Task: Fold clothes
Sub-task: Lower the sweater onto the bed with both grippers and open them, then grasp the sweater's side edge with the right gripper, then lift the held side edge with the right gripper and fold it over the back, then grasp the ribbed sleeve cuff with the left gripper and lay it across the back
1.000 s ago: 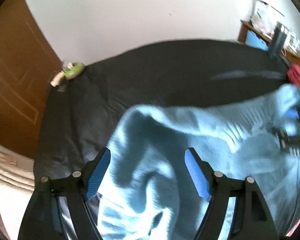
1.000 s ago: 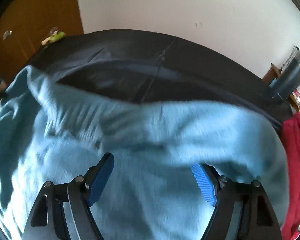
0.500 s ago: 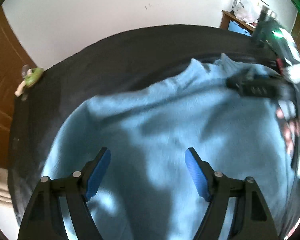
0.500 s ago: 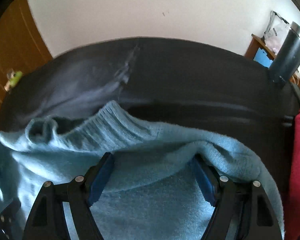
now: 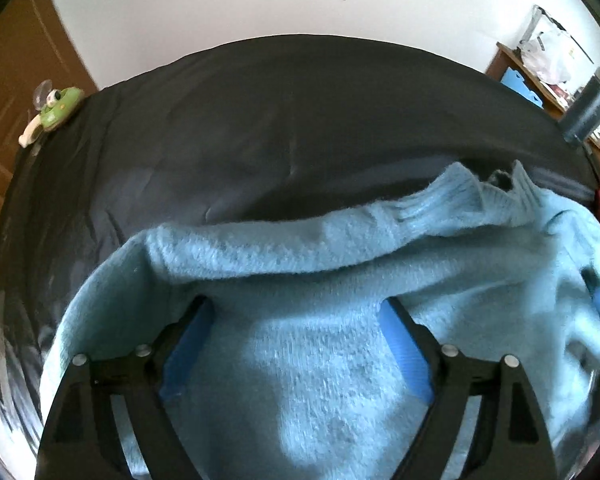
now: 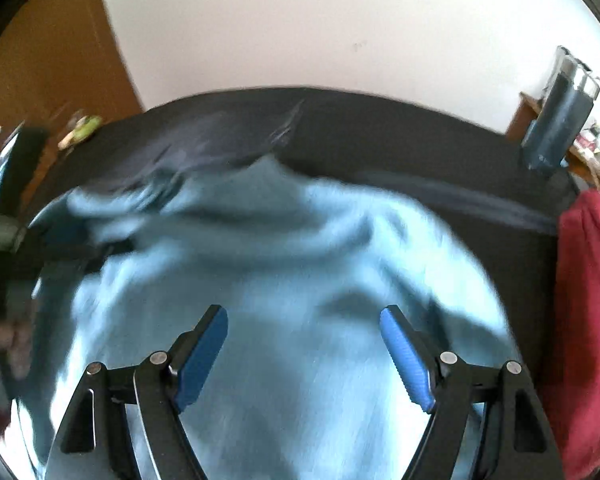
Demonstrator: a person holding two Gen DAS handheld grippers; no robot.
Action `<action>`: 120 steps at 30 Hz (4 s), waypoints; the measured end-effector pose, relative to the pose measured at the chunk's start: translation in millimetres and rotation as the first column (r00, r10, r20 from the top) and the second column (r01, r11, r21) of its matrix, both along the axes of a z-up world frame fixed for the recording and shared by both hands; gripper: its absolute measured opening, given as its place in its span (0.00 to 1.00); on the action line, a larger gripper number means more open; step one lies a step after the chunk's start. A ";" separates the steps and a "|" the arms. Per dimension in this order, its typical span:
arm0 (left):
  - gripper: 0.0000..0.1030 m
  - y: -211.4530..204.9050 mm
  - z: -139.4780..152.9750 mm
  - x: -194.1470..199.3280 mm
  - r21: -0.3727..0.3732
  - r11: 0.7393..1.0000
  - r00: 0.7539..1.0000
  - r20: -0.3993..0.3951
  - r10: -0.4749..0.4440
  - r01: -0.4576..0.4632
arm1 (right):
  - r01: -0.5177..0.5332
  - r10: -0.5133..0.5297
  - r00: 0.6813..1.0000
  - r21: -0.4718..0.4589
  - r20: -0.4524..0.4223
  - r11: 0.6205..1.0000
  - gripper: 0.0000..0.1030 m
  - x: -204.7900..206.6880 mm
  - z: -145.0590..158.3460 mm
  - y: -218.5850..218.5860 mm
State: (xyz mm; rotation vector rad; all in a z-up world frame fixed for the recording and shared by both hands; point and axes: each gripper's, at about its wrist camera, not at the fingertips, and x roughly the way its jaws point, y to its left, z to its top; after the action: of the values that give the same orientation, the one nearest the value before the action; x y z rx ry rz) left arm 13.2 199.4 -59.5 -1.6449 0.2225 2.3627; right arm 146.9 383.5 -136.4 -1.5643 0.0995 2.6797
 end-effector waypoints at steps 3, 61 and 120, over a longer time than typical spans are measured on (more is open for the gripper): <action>0.85 1.9 12.6 14.9 0.011 1.000 1.000 -0.003 -0.002 0.003 | -0.057 0.057 0.998 -0.002 0.008 0.998 0.78 35.3 2.1 -12.5; 0.85 51.7 34.5 277.9 0.071 0.994 0.994 0.054 -0.091 0.087 | -0.054 -0.076 0.989 -0.778 -0.130 0.626 0.05 311.0 87.9 143.0; 0.08 68.6 148.3 167.7 0.540 0.835 0.993 -0.003 -0.121 0.104 | 0.152 -0.155 0.988 -0.075 -0.027 0.986 0.76 266.2 33.7 118.3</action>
State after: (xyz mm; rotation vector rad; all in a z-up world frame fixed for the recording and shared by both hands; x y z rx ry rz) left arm 180.9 267.9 88.8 -1.3450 -0.3236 2.0478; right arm 413.1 501.8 -102.7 -1.4650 0.3082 2.6101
